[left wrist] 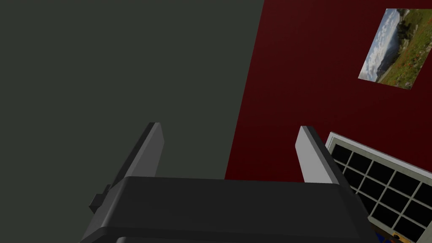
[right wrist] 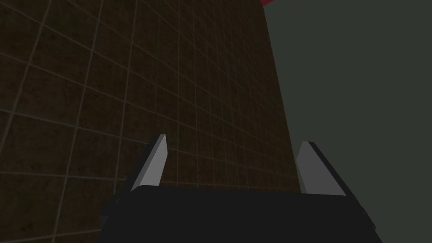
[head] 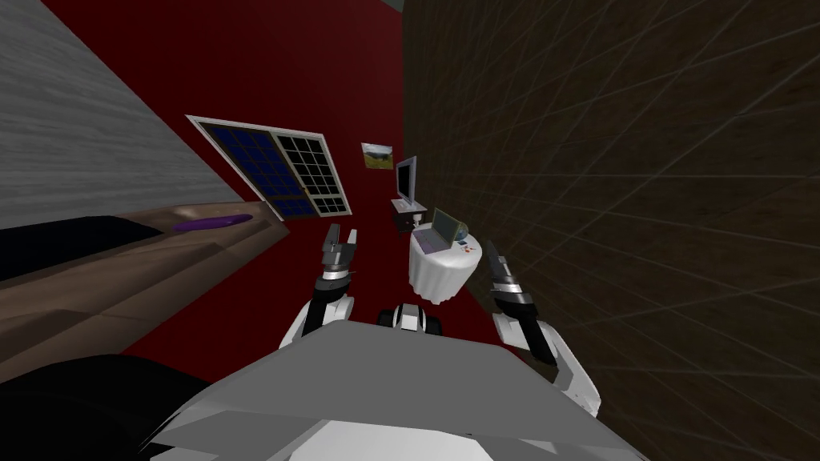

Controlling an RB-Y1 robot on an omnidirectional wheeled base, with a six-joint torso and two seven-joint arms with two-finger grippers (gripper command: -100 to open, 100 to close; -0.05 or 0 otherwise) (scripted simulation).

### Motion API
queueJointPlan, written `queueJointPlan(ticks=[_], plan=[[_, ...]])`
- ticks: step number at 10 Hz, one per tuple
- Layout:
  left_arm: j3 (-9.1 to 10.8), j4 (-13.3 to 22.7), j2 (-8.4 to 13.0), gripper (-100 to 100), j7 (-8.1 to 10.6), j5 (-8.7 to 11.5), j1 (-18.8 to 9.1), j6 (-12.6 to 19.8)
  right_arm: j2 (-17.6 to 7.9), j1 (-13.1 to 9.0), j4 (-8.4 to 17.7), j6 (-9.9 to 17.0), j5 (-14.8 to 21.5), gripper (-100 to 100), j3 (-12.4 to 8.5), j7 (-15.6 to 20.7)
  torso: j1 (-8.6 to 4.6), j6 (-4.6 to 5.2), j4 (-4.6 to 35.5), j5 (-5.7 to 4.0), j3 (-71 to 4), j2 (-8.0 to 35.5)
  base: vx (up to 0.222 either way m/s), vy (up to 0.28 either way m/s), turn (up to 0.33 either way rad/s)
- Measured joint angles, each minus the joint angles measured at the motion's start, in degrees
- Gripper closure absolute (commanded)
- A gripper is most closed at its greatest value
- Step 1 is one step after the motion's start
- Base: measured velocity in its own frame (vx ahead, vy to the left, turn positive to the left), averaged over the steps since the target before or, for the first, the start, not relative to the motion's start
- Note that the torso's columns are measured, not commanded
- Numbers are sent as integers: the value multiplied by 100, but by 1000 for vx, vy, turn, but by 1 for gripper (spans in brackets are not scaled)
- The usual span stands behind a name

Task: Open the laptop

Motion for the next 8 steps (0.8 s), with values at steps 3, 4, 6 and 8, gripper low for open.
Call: queueJointPlan(ticks=[3,4,6,8], plan=[[0,0,0,0,0,0,0,0,-418,-30,382,33,518,-100,-305,422,-1,0,0,0,1,1,-14,9,111],[0,0,0,0,0,0,1,0,-473,-46,434,52,635,-100,-345,500,0,1,0,0,0,-1,-10,8,73],[0,0,0,0,0,0,0,0,-695,-126,655,117,948,-100,-488,719,1,-3,0,0,-1,-1,-16,9,195],[0,0,0,0,0,0,0,0,-913,-202,997,124,1307,-100,-645,1054,0,0,0,0,0,0,-16,6,171]])
